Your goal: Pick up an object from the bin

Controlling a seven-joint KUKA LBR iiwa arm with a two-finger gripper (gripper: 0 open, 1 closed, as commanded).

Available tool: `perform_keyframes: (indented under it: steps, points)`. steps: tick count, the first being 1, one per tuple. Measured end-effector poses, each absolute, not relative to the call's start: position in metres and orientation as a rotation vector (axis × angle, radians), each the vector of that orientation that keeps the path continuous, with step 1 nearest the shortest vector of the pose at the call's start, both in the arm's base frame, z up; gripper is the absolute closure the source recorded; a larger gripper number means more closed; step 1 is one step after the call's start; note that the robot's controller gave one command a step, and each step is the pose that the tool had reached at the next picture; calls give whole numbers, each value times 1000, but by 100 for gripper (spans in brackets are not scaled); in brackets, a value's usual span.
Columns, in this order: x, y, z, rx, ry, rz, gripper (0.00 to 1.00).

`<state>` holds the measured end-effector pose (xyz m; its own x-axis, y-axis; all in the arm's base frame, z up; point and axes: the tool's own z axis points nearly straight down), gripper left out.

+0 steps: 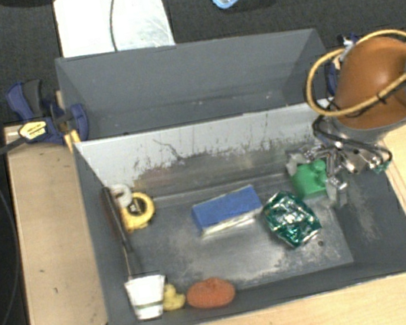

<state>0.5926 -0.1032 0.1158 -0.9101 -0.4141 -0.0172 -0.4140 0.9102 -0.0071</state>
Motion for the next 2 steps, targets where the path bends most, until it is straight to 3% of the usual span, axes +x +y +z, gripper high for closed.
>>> perform_keyframes:
  steps: [1, 2]
  points:
    - [593, -91, 151, -603, 3064, -3, 0]
    - [573, -84, 108, -722, 3036, -7, 0]
